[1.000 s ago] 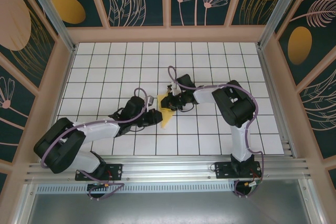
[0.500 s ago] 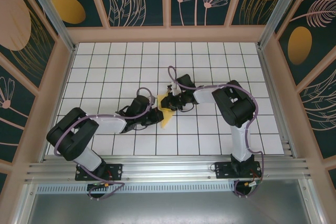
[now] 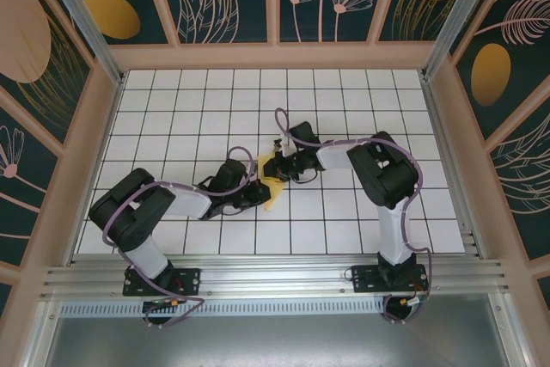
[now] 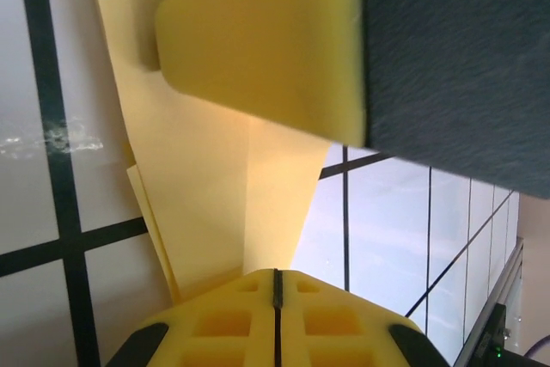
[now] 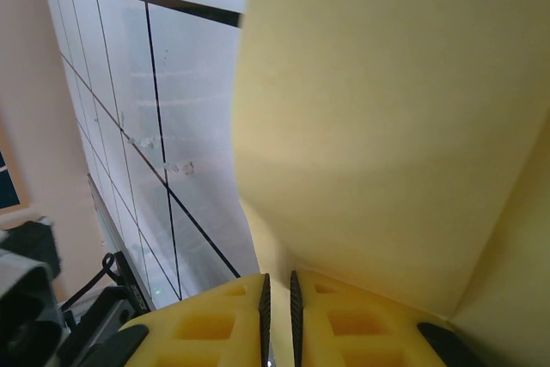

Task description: Fold a paper plane with a square sheet of paper (pick it up from the middle)

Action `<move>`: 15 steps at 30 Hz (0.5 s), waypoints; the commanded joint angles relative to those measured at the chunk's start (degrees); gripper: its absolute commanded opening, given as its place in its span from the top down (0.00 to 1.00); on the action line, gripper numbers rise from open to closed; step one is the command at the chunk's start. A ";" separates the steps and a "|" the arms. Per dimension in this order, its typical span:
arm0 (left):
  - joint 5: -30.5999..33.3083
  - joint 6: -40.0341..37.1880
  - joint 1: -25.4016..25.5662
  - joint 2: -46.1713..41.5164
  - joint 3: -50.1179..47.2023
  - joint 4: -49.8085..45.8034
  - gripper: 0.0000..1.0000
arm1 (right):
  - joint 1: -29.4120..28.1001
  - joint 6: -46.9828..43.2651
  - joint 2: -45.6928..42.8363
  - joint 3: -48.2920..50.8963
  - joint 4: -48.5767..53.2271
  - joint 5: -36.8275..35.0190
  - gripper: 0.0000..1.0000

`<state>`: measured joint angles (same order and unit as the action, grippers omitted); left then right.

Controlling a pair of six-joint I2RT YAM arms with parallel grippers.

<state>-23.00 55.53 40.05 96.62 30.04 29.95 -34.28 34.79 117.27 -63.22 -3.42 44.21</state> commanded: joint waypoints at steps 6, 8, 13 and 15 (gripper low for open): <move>-5.41 1.26 0.07 3.79 -2.72 4.11 0.91 | -0.16 -1.51 2.00 2.83 5.25 -6.96 0.82; -6.71 1.39 0.07 4.40 -3.01 4.93 0.91 | -0.16 -1.53 2.09 2.84 5.25 -7.03 0.82; -7.19 0.49 0.10 3.01 -4.60 2.35 0.91 | -0.12 -1.56 2.04 2.75 5.66 -7.72 0.82; -7.98 -0.58 0.03 3.09 -4.64 1.16 0.92 | -0.16 -1.54 2.09 2.84 5.68 -7.83 0.82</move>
<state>-26.39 56.07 39.29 98.54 27.42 36.75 -34.39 34.79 117.16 -62.96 -3.64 43.77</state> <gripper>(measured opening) 0.088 0.184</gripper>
